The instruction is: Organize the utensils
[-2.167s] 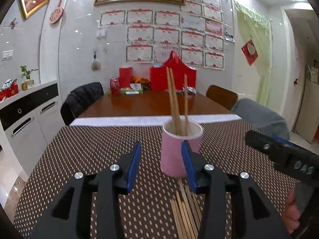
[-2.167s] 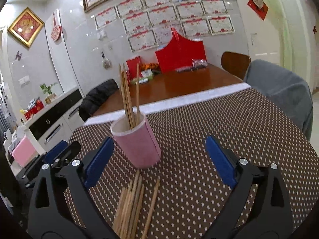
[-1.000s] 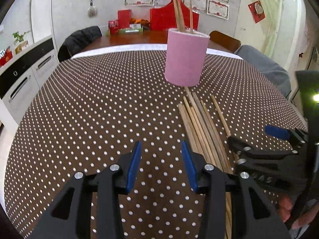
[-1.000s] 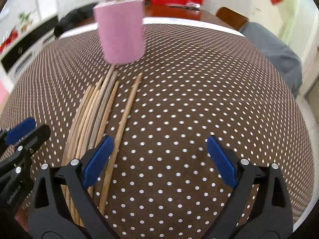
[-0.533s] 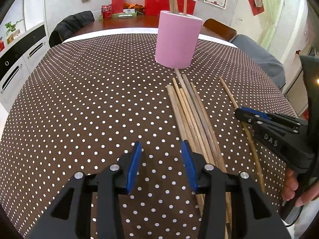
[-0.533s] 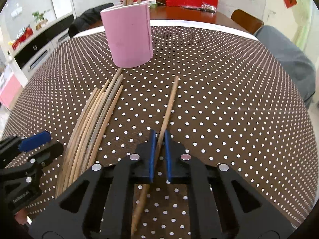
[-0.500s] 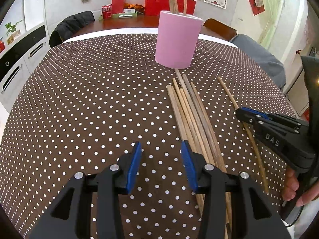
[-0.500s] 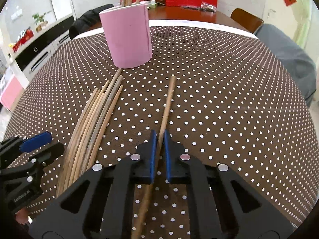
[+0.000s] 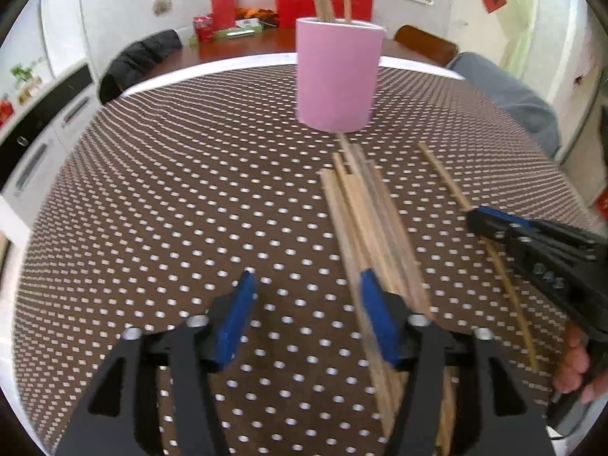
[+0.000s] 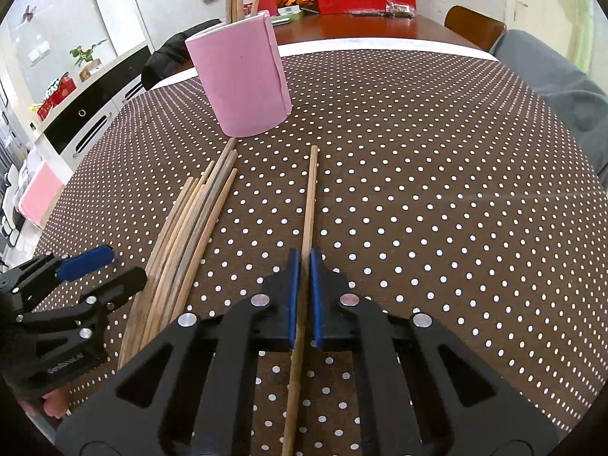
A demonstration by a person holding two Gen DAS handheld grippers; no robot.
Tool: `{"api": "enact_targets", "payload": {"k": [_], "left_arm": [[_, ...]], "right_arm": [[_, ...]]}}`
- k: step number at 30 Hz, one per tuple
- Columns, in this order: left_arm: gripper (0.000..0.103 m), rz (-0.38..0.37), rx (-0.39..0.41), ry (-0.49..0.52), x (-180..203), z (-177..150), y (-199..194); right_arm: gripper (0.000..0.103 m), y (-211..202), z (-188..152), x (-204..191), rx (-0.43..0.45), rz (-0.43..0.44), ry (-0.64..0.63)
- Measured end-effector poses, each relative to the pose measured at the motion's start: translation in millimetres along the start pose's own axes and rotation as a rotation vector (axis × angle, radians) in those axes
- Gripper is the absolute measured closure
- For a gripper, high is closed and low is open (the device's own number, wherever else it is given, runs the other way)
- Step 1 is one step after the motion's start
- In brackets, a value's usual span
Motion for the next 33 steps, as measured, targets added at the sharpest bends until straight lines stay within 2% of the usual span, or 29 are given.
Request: {"api": "enact_targets", "payload": {"k": [1, 10, 13, 15, 16, 18, 19, 20, 24, 29, 33], "left_arm": [[0.029, 0.032, 0.005, 0.007, -1, 1, 1], [0.024, 0.128, -0.027, 0.047, 8, 10, 7], [0.023, 0.127, -0.086, 0.017, 9, 14, 13], [0.024, 0.094, -0.117, -0.017, 7, 17, 17], [0.034, 0.062, -0.126, -0.023, 7, 17, 18], [0.062, 0.011, -0.12, 0.005, 8, 19, 13], [0.094, 0.007, -0.113, 0.008, 6, 20, 12], [0.096, 0.003, -0.112, 0.001, 3, 21, 13], [0.097, -0.089, -0.126, -0.08, -12, 27, 16], [0.097, -0.108, -0.104, -0.133, -20, 37, 19], [0.097, -0.126, -0.047, -0.154, -21, 46, 13]], "right_arm": [[0.097, -1, -1, 2, 0.001, 0.007, 0.006], [0.097, -8, 1, 13, 0.002, 0.031, 0.013], [0.097, -9, 1, 12, 0.002, 0.037, 0.017], [0.097, -9, 2, 10, 0.002, 0.042, 0.021], [0.097, -9, 2, 10, 0.003, 0.045, 0.024], [0.097, -9, 2, 11, 0.003, 0.05, 0.026], [0.097, -10, 2, 11, 0.004, 0.052, 0.028], [0.097, -10, 2, 11, 0.005, 0.055, 0.037], [0.098, -10, 2, 18, -0.003, 0.084, 0.088], [0.098, -11, 6, 17, -0.007, 0.086, 0.105], [0.098, -13, 12, 17, -0.011, 0.115, 0.12]]}}
Point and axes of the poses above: each gripper's, at about its wrist camera, not at the fingertips, and y roughly the way its jaws point, x to its right, z to its top, the point moved 7 cm from there along y, roughly the way its jaws point, and after that the axes turned 11 degrees about -y, right-handed, at the moved point
